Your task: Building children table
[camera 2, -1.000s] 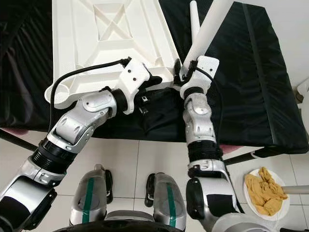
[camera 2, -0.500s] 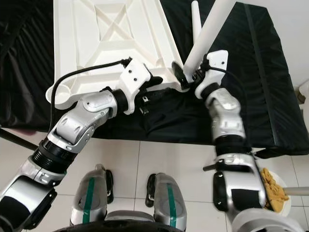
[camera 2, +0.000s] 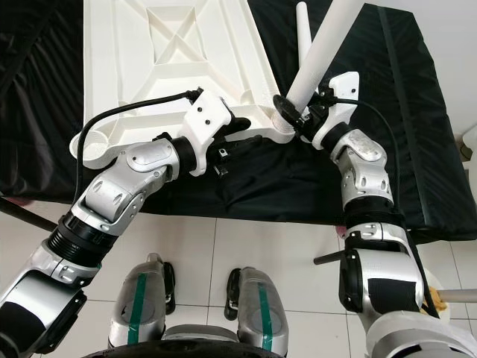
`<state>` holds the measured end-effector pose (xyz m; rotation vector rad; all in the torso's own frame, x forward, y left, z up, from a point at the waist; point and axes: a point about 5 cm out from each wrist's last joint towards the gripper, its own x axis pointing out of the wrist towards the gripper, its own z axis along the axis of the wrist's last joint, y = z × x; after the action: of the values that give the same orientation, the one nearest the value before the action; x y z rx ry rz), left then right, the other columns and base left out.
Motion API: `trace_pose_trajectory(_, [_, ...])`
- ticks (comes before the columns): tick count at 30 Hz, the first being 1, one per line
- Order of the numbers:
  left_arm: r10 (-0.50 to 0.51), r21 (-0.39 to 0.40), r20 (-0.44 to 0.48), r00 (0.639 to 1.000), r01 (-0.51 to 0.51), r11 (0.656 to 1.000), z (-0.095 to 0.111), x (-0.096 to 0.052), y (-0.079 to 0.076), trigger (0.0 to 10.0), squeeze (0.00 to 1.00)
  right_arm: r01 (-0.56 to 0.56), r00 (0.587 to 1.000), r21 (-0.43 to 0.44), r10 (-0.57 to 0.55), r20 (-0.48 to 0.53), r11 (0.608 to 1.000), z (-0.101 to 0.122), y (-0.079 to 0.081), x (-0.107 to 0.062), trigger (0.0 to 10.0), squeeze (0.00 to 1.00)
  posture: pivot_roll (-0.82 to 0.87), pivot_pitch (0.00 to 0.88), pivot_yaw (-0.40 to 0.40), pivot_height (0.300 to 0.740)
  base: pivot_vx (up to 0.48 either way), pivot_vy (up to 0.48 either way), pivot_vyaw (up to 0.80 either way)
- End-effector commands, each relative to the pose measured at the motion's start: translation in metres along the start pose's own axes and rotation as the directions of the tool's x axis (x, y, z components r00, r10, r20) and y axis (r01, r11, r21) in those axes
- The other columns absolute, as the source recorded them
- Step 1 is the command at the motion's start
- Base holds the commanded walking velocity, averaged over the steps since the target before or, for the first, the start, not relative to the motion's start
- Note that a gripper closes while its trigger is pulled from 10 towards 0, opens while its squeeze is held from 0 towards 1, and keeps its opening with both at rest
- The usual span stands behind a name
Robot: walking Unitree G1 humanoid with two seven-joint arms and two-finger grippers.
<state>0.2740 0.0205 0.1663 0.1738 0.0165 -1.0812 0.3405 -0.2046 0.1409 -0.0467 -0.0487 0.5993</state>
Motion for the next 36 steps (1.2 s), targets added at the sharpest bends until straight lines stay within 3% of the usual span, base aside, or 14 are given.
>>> trace_pose_trajectory(1, [-0.072, 0.016, 0.006, 0.997, 0.072, 0.997, 0.004, 0.0, -0.003, 10.0, 0.0, -0.015, 1.0, 0.015, 0.015, 0.0, 1.0, -0.002, -0.003, -0.002, 0.0, 0.0, 0.03, 0.014, -0.057, 0.74, 0.0, 0.0, 0.0])
trace_pose_trajectory(8, [-0.077, 0.014, 0.008, 0.997, 0.077, 0.997, 0.005, 0.0, -0.004, 10.0, 0.0, -0.009, 1.0, 0.048, 0.009, 0.014, 0.999, -0.004, -0.004, -0.007, 0.0, 0.0, 0.03, 0.026, -0.053, 0.74, 0.0, 0.0, 0.0])
trace_pose_trajectory(9, [-0.078, 0.013, 0.009, 0.997, 0.078, 0.997, 0.005, 0.0, -0.004, 10.0, 0.0, 0.011, 1.0, 0.064, -0.011, 0.008, 0.998, -0.005, -0.005, -0.007, 10.0, 0.0, 0.03, 0.03, -0.055, 0.74, 0.0, 0.0, 0.0])
trace_pose_trajectory(22, [-0.076, 0.002, 0.011, 0.997, 0.076, 0.997, 0.004, 0.0, -0.008, 10.0, 0.0, 0.226, 0.972, 0.111, -0.231, 0.038, 0.968, -0.005, 0.002, 0.0, 10.0, 0.0, 0.03, 0.036, -0.062, 0.74, 0.0, 0.0, 0.0])
trace_pose_trajectory(28, [-0.076, -0.001, 0.011, 0.997, 0.076, 0.997, 0.004, 0.0, -0.008, 10.0, 0.0, 0.329, 0.936, 0.15, -0.343, 0.08, 0.932, 0.004, 0.008, 0.005, 10.0, 0.0, 0.03, 0.035, -0.062, 0.74, 0.0, 0.0, 0.0])
trace_pose_trajectory(30, [-0.076, 0.0, 0.011, 0.997, 0.076, 0.997, 0.004, 0.001, -0.008, 10.0, 0.0, 0.408, 0.897, 0.193, -0.431, 0.099, 0.892, 0.009, 0.013, 0.007, 10.0, 0.0, 0.02, 0.032, -0.063, 0.74, 0.0, 0.0, 0.0])
trace_pose_trajectory(32, [-0.076, 0.0, 0.012, 0.997, 0.076, 0.997, 0.004, 0.001, -0.008, 10.0, 0.0, 0.431, 0.882, 0.214, -0.46, 0.107, 0.877, 0.01, 0.014, 0.008, 10.0, 0.0, 0.02, 0.032, -0.063, 0.74, 0.0, 0.0, 0.0])
trace_pose_trajectory(33, [-0.076, 0.0, 0.012, 0.997, 0.076, 0.997, 0.004, 0.001, -0.008, 10.0, 0.0, 0.481, 0.853, 0.228, -0.512, 0.099, 0.847, 0.01, 0.014, 0.008, 10.0, 0.0, 0.02, 0.029, -0.059, 0.74, 0.0, 0.0, 0.0])
trace_pose_trajectory(36, [-0.078, 0.0, 0.013, 0.997, 0.078, 0.997, 0.004, 0.001, -0.008, 10.0, 0.0, 0.551, 0.81, 0.232, -0.58, 0.082, 0.802, 0.009, 0.014, 0.007, 10.0, 0.0, 0.02, 0.027, -0.058, 0.74, 0.0, 0.0, 0.0])
